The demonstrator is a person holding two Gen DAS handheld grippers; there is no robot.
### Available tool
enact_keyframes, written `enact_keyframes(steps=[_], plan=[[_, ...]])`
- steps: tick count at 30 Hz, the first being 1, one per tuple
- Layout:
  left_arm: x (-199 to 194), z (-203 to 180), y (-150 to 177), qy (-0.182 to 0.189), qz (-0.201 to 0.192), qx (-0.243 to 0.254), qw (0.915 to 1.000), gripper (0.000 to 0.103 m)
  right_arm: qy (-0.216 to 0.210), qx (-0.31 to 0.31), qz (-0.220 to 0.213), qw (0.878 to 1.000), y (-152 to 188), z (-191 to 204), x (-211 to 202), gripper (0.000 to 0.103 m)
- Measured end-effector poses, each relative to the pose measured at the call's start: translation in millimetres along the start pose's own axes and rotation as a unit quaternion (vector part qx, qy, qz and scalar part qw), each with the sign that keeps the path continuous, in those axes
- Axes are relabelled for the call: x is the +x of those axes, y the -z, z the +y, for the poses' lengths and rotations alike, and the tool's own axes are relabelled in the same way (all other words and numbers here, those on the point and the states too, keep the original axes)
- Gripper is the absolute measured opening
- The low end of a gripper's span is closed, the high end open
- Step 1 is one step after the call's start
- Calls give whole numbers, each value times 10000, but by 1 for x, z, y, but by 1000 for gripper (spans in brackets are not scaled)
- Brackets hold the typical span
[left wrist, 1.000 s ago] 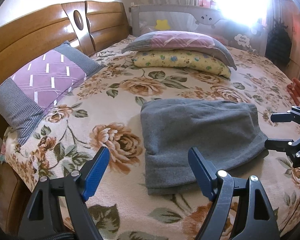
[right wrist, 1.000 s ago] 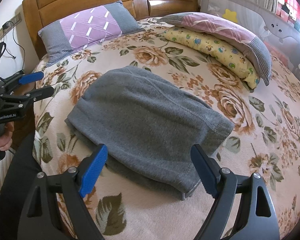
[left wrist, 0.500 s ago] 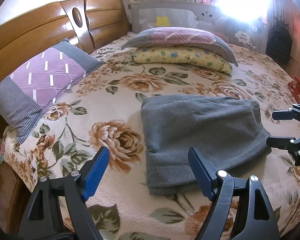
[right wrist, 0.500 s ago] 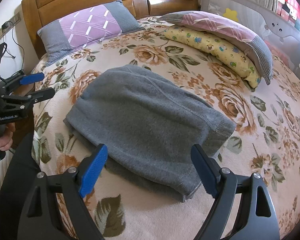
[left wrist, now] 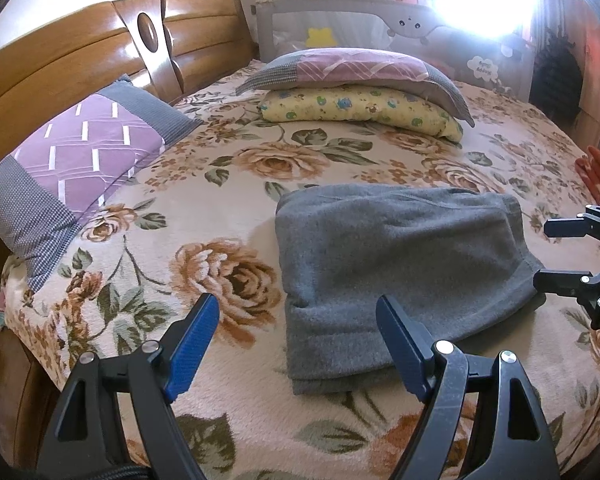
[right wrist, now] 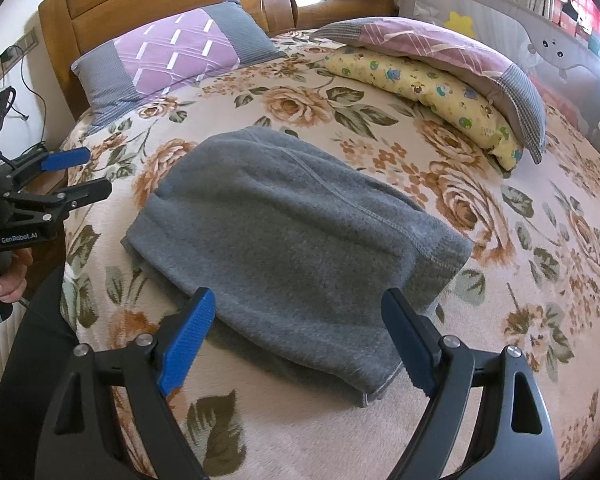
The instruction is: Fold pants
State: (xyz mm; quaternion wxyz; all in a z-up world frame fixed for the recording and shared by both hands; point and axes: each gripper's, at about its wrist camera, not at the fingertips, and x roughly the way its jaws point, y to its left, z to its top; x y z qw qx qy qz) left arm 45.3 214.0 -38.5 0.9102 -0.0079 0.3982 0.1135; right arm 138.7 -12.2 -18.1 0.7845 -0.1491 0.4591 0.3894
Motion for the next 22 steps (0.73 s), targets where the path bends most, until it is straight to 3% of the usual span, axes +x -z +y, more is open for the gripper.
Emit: enact_keyframes(steps=[22], plan=[[7,0,0,58,86,-31,9999,81,-14,14,13,10000,0,-4,1,86]])
